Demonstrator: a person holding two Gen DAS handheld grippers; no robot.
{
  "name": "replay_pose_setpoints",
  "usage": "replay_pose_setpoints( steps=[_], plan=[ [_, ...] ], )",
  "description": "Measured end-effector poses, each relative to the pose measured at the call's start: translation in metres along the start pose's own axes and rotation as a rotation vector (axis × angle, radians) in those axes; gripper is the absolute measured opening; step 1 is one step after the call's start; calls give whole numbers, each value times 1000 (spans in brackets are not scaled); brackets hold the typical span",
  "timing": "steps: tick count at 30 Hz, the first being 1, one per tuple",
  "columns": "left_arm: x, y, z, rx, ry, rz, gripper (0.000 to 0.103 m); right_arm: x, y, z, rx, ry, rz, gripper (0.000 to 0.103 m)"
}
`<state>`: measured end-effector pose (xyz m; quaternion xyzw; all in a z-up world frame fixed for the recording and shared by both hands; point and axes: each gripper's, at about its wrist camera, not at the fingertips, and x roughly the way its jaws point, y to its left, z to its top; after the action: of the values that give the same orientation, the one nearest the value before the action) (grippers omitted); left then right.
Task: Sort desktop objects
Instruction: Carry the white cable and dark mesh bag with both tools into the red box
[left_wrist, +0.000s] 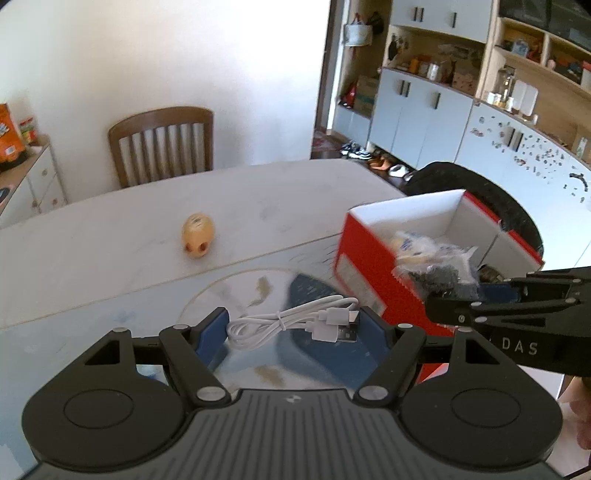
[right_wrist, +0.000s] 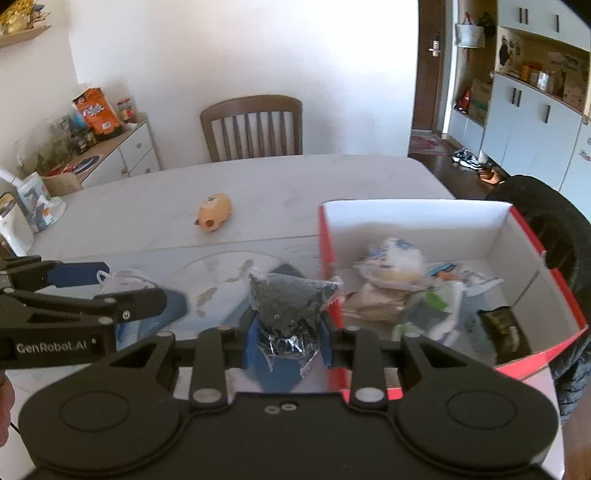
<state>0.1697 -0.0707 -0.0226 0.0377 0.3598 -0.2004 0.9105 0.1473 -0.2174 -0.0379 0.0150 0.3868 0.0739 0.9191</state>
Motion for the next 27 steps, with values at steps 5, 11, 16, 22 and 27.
replay_pose_setpoints(
  steps=[5,11,16,22,27],
  plan=[
    [9,-31,12,33,-6,-30,75,-7,-29,2,18,-13,-16,31],
    [24,-68,26,86,-3,-66,75,-10,-63,3,30,-22,-31,31],
    [37,-97,38,122,0,-97,75,-12,-94,5,43,-30,-52,31],
    [54,-129,51,164,4,-117,75,-12,-129,8,63,-22,-74,31],
    [71,-148,62,182,11,-124,75,-9,-152,8,55,-17,-91,31]
  ],
)
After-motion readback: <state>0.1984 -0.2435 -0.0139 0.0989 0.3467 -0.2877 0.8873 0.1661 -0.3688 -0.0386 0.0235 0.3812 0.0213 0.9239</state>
